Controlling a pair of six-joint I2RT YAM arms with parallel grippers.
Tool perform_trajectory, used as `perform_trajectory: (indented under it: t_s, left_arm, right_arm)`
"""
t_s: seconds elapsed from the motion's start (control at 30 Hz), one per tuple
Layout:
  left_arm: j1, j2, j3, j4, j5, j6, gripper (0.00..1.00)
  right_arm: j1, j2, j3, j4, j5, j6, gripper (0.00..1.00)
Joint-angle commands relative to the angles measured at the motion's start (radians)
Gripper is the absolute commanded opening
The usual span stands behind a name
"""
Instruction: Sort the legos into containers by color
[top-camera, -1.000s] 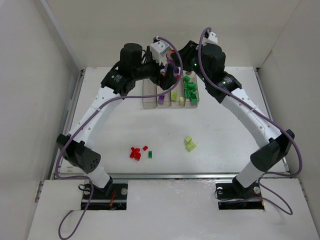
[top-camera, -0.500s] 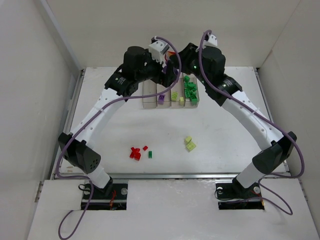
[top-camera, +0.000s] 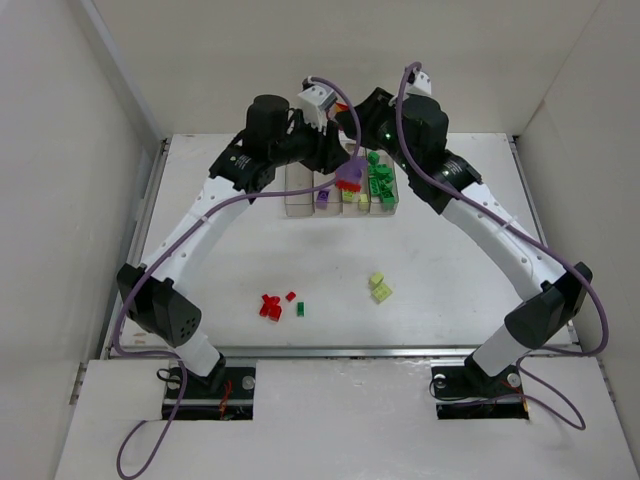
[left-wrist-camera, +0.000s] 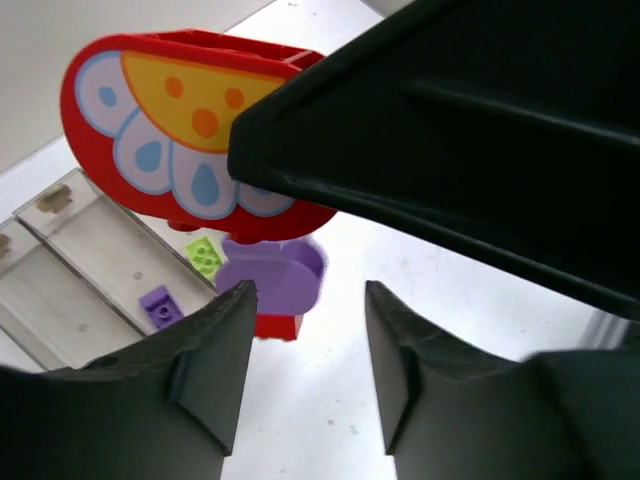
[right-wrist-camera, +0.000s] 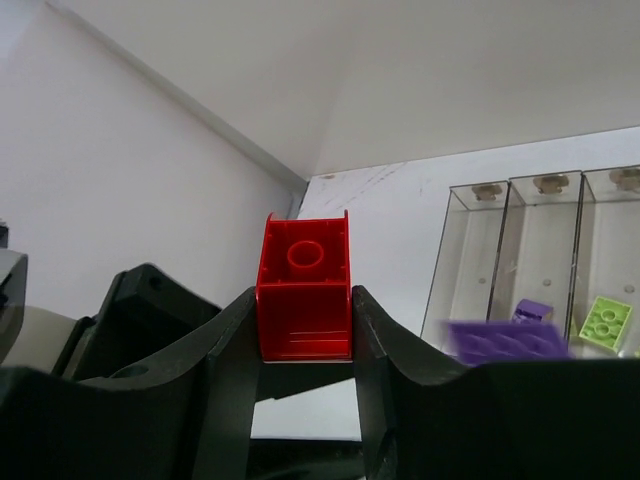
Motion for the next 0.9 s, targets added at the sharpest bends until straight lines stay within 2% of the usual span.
perform_trajectory:
  t_s: [0.0, 0.03, 0.07, 0.1, 0.27, 0.4, 0.5, 0.73, 0.87]
  left_arm:
    - [0.007, -0.031, -0.012, 0.033, 0.074, -0.013, 0.46]
    - [0.007, -0.031, -0.012, 0.033, 0.083, -0.003, 0.57]
    - [0.007, -0.031, -0.012, 0.033, 0.083, 0.010, 0.73]
    - [0.007, -0.031, -0.012, 0.033, 0.093, 0.020, 0.75]
    - [0.017, -0.031, -0.021, -0.007, 0.077, 0.059, 0.74]
    - [0.073, -0.064, -0.067, -0.042, 0.024, 0.090, 0.74]
    - [0.162, -0.078, -0.129, -0.042, -0.038, 0.090, 0.74]
    - [0.320, -0.167, -0.303, -0.010, -0.153, 0.067, 0.74]
    - [0.353, -0.222, -0.365, -0.001, -0.162, 0.058, 0.74]
  right_arm:
    - [0.012, -0.034, 0.007, 0.072, -0.014, 0.024, 0.00]
    - [0.012, -0.034, 0.007, 0.072, -0.014, 0.024, 0.00]
    - [0.012, -0.034, 0.007, 0.072, -0.014, 0.024, 0.00]
    - [0.012, -0.034, 0.007, 0.072, -0.023, 0.024, 0.00]
    - [0.012, -0.039, -0.017, 0.081, -0.023, 0.024, 0.00]
    - [0.012, -0.050, -0.078, 0.081, -0.014, 0.013, 0.00]
    - [0.012, 0.010, -0.078, 0.081, -0.014, -0.014, 0.00]
    - [0.003, 0.363, 0.151, 0.081, -0.181, -0.060, 0.00]
    - [0.012, 0.515, 0.280, 0.081, -0.111, -0.060, 0.00]
